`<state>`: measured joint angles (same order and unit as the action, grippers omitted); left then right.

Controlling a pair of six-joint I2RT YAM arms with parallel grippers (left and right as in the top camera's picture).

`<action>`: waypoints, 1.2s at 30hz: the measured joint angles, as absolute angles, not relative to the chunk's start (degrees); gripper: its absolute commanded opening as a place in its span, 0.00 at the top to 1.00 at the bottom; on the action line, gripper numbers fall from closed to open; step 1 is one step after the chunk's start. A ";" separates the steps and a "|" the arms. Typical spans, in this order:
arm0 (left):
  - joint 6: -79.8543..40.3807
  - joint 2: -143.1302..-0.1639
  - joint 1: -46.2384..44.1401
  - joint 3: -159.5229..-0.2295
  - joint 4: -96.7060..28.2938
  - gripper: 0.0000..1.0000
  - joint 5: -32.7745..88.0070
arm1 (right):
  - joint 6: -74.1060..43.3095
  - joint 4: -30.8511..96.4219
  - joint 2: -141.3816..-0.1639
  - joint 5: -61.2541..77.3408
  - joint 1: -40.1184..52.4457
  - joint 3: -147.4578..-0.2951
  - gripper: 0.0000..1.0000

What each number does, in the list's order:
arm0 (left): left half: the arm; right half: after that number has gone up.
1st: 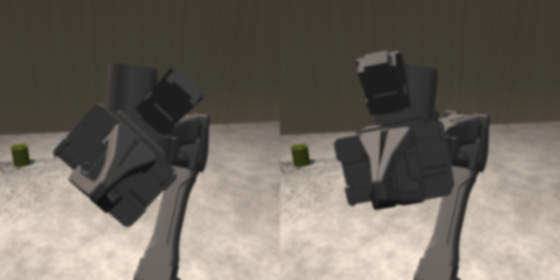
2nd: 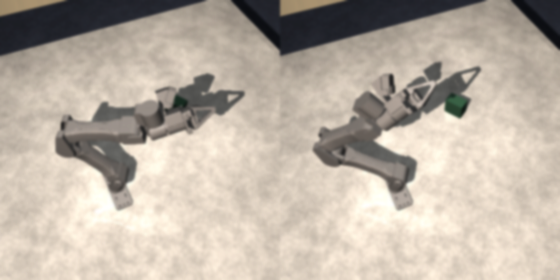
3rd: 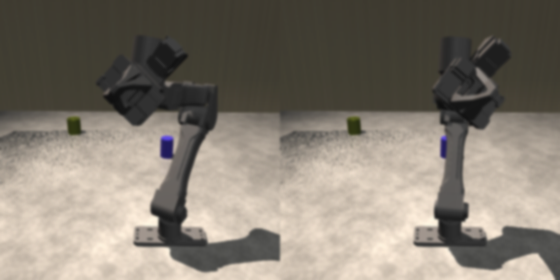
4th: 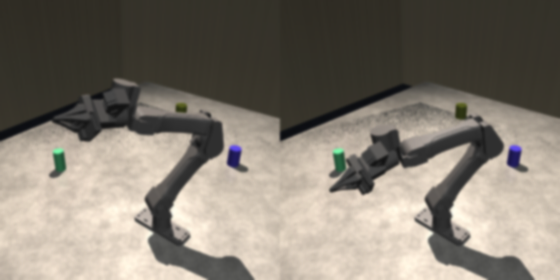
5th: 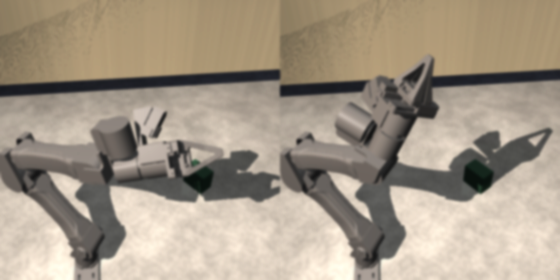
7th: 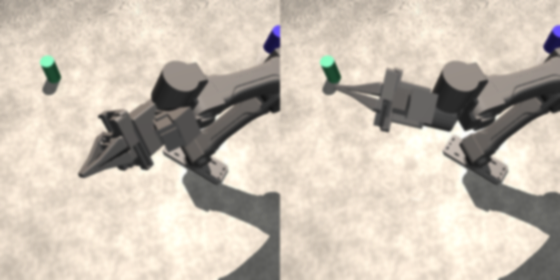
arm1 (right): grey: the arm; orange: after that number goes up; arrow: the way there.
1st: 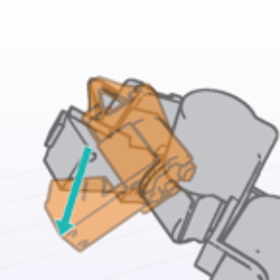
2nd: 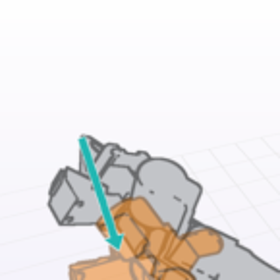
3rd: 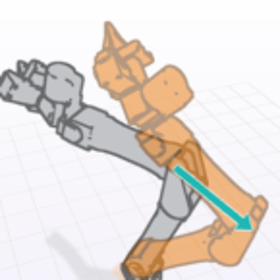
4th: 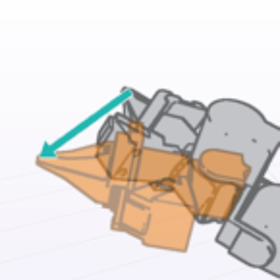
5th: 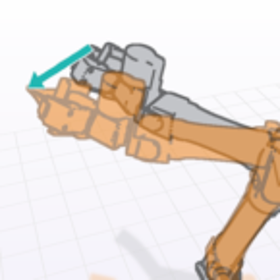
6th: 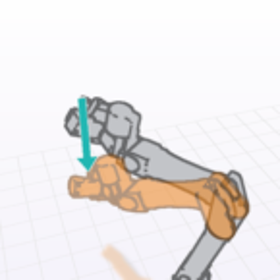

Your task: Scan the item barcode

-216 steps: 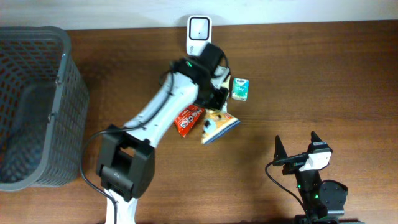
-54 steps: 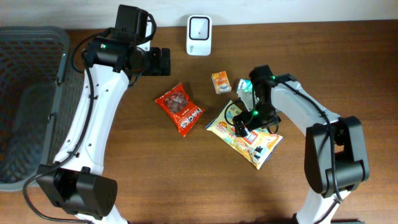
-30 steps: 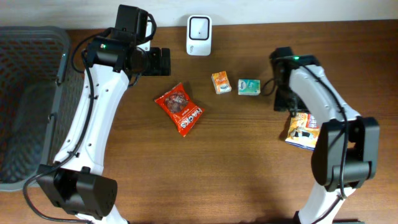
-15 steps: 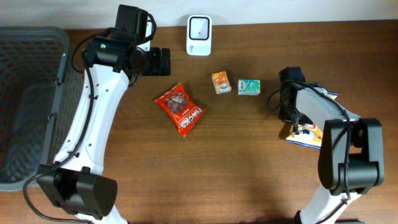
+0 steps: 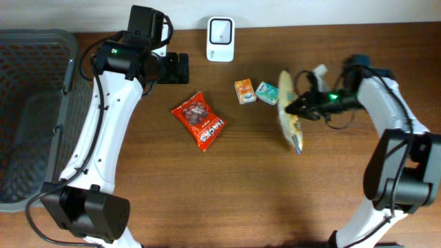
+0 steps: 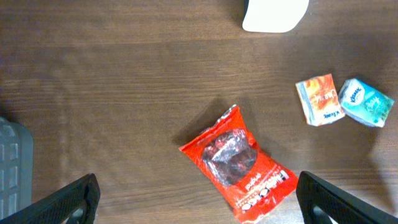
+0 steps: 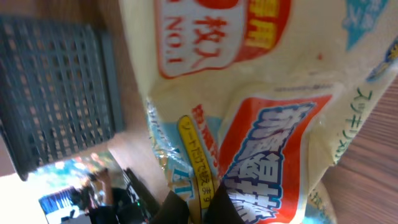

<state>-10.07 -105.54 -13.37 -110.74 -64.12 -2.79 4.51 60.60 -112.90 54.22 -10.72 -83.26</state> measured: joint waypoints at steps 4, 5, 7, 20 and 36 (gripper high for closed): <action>-10.07 -105.54 -13.37 -110.74 -64.12 0.01 -2.76 | 5.08 55.11 -117.12 61.41 -21.17 -71.72 0.96; -10.07 -105.54 -13.37 -110.74 -64.12 0.01 -2.79 | 5.02 55.20 -118.48 61.12 -25.85 -70.35 0.96; -10.07 -105.54 -13.37 -110.74 -64.12 0.01 -2.76 | 2.83 55.88 -118.69 54.50 -32.40 -70.96 0.96; -10.07 -105.54 -13.37 -110.74 -64.12 0.01 -2.79 | -3.49 65.47 -112.44 31.57 -1.28 -85.19 0.96; -10.07 -105.54 -13.37 -110.74 -64.07 0.01 -2.79 | -14.17 64.14 -120.09 33.56 -16.60 -78.70 0.73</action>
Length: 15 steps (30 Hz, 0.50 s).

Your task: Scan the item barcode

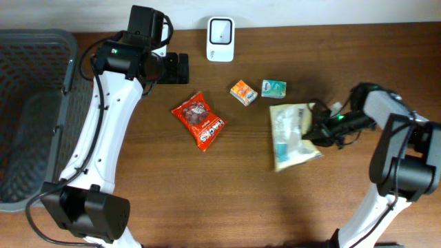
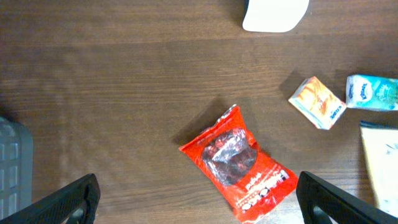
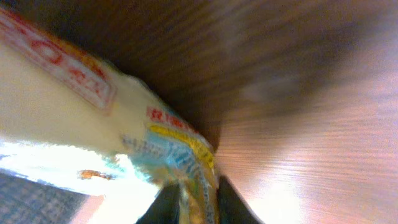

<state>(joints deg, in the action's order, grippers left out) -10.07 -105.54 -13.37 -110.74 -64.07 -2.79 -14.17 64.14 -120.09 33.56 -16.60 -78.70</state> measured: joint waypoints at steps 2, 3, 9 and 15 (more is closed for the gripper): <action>-10.07 -105.54 -13.37 -110.74 -64.12 0.01 -2.79 | -14.81 74.96 -119.61 20.43 -16.93 -87.85 0.66; -10.07 -105.54 -13.37 -110.74 -64.12 0.01 -2.79 | -14.76 77.97 -118.83 16.25 -16.45 -93.71 0.63; -10.07 -105.54 -13.37 -110.74 -64.10 0.01 -2.76 | -10.72 84.44 -117.89 5.91 -4.54 -99.22 0.79; -10.07 -105.54 -13.37 -110.74 -64.10 0.01 -2.79 | -13.28 68.69 -117.21 2.37 -0.86 -80.34 0.78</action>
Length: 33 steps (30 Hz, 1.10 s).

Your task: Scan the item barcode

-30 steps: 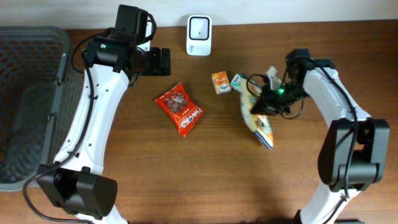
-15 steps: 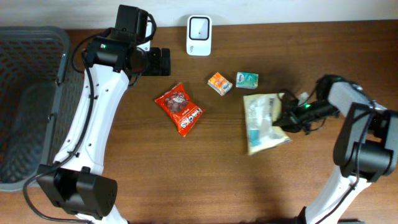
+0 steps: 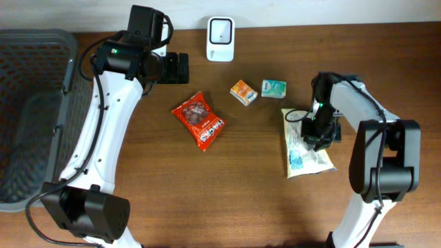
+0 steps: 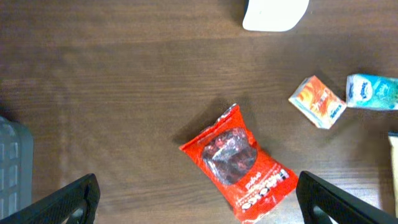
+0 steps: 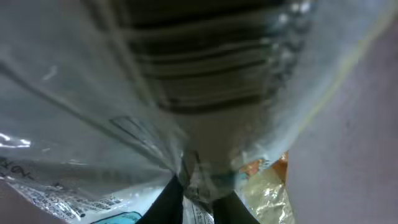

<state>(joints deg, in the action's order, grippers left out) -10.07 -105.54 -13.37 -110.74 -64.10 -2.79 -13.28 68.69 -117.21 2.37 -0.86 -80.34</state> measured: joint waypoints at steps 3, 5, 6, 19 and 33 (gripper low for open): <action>-10.07 -105.54 -13.37 -110.74 -64.10 0.01 -2.79 | -16.62 79.61 -117.36 -3.79 -0.86 -81.89 0.53; -10.07 -105.54 -13.37 -110.74 -64.25 0.01 -2.76 | -17.91 87.88 -117.80 -6.59 -0.86 -89.69 0.33; -10.07 -105.54 -13.37 -110.74 -64.20 0.01 -2.74 | -18.35 90.21 -117.80 -7.07 -0.86 -93.30 0.34; -10.07 -105.54 -13.37 -110.74 -64.10 0.01 -2.79 | -18.02 50.28 -116.64 8.99 -0.95 -83.66 0.67; -10.07 -105.54 -13.37 -110.74 -64.14 0.01 -2.79 | -13.52 70.98 -117.60 3.75 0.32 -77.95 0.72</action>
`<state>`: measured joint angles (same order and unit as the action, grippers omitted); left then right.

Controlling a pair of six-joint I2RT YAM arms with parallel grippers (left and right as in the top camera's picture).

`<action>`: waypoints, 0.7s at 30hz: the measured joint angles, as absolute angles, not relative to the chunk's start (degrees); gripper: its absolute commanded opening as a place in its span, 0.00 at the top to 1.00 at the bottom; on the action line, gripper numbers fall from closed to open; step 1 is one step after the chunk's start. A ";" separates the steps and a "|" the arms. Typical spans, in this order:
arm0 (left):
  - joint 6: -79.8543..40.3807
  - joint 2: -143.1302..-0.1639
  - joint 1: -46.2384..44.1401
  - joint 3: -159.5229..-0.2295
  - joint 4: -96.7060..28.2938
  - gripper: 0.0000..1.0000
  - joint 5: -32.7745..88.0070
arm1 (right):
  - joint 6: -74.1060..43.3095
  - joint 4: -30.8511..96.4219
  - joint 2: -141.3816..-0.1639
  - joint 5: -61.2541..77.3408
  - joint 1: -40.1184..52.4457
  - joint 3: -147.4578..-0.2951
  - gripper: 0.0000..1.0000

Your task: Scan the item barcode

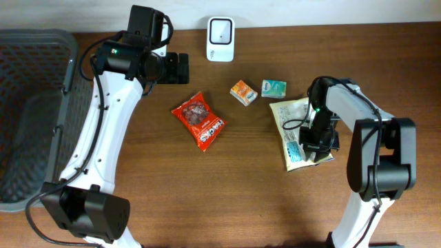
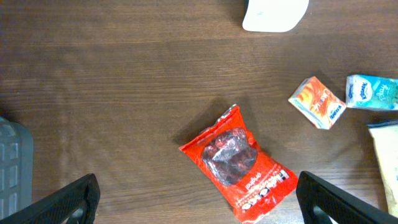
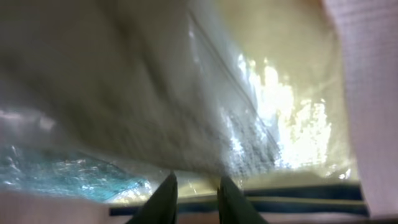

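Observation:
A cream snack packet (image 1: 295, 124) lies flat on the table at the right, with its blue-and-white label side up. My right gripper (image 1: 315, 138) points down at its lower right part. In the right wrist view the packet's film (image 3: 186, 93) fills the frame, and the right gripper (image 3: 195, 193) is shut on a fold of it. The white barcode scanner (image 1: 220, 29) stands at the table's far edge and also shows in the left wrist view (image 2: 275, 14). My left gripper (image 1: 176, 69) hangs open high over the table, its fingers (image 2: 81, 199) wide apart.
A red snack bag (image 1: 199, 120) lies mid-table. A small orange pack (image 1: 243, 91) and a teal tissue pack (image 1: 273, 88) lie just above the cream packet. A grey mesh basket (image 1: 65, 76) stands at the left edge.
The cream packet has shifted a little up and to the left, its top corner now close under the teal pack. My right gripper sits slightly lower on it. The left arm has not moved.
My right gripper first held the cream packet up on edge beside the two small packs. Then the packet lay flat with the gripper at its right edge, and the small packs had shifted. Later the gripper stood over the packet, still shut on it, as now.

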<state>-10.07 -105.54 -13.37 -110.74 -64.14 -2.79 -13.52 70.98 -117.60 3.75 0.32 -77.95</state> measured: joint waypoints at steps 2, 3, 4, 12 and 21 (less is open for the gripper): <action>-10.07 -105.54 -13.37 -110.74 -64.25 0.01 -2.79 | -13.65 82.41 -118.87 3.20 0.32 -84.40 0.67; -10.07 -105.54 -13.37 -110.74 -64.29 0.01 -2.76 | -13.82 85.19 -118.72 2.79 0.32 -91.85 0.67; -10.07 -105.54 -13.37 -110.74 -64.16 0.01 -2.79 | -13.80 85.69 -118.63 2.83 0.32 -95.96 0.66; -10.07 -105.54 -13.32 -110.74 -64.10 0.01 -2.79 | -13.74 72.01 -118.45 9.19 8.69 -96.01 0.65; -10.07 -105.54 -13.30 -110.74 -64.12 0.01 -2.76 | -19.07 50.68 -118.45 -2.63 17.17 -81.08 0.78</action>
